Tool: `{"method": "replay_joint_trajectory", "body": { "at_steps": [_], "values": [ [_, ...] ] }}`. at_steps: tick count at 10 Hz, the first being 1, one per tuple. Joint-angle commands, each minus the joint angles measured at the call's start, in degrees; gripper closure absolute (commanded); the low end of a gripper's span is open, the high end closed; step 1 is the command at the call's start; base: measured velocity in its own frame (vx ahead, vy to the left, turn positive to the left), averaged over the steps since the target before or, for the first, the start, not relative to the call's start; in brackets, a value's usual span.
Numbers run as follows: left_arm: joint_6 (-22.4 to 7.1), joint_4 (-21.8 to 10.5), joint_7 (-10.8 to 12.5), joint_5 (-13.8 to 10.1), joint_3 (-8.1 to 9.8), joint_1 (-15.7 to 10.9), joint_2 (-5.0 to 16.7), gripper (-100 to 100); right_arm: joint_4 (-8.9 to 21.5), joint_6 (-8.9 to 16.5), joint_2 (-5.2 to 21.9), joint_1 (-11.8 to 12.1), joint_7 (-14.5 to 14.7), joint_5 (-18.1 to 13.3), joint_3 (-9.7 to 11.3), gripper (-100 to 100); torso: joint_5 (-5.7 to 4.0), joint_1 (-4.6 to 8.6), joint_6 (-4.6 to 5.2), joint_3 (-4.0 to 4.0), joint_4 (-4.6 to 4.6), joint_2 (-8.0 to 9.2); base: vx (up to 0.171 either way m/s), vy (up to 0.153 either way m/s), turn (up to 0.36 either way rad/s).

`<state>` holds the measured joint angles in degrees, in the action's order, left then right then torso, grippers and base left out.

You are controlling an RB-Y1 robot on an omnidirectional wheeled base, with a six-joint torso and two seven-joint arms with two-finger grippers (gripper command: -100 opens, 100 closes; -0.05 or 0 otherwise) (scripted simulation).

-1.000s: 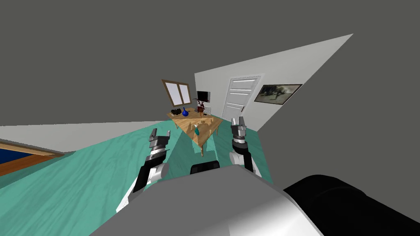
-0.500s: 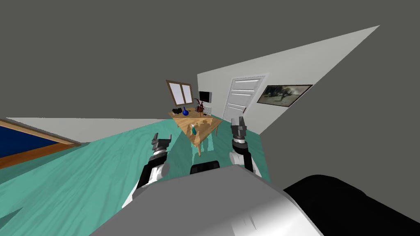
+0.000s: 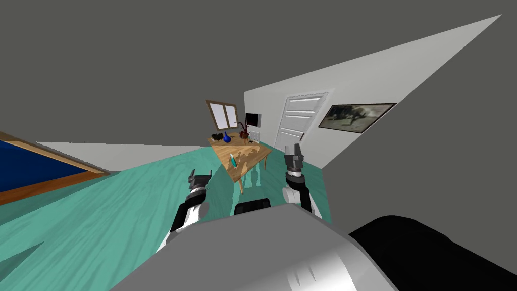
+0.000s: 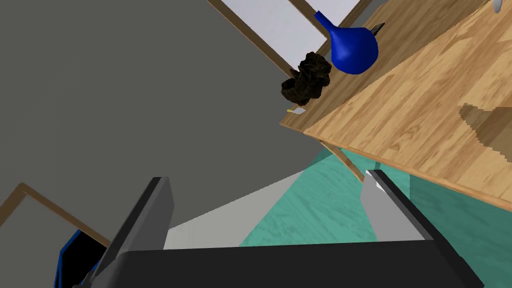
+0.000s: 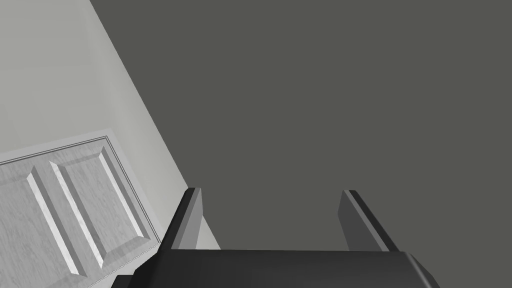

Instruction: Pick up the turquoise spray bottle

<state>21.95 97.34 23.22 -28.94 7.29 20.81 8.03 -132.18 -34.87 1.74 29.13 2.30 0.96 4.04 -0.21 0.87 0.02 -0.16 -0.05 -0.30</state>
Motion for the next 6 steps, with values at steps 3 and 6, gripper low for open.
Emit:
{"method": "replay_joint_trajectory", "body": {
  "at_steps": [3,6],
  "values": [
    [-1.99,-4.86,3.45,-5.09,1.47,-1.87,0.00,-100,0.00,0.00,0.00,0.00,0.00,0.00,0.00,0,0.01,-0.12,0.00,-0.03,-0.01,-0.04,0.050,-0.194,0.044],
    [-3.43,-9.93,6.86,-10.28,3.31,-4.19,-0.41,-100,0.00,0.00,0.00,0.01,0.00,0.00,0.00,0,0.02,-0.11,0.00,-0.17,-0.07,-0.30,0.114,-0.196,0.044]
  ]
}}
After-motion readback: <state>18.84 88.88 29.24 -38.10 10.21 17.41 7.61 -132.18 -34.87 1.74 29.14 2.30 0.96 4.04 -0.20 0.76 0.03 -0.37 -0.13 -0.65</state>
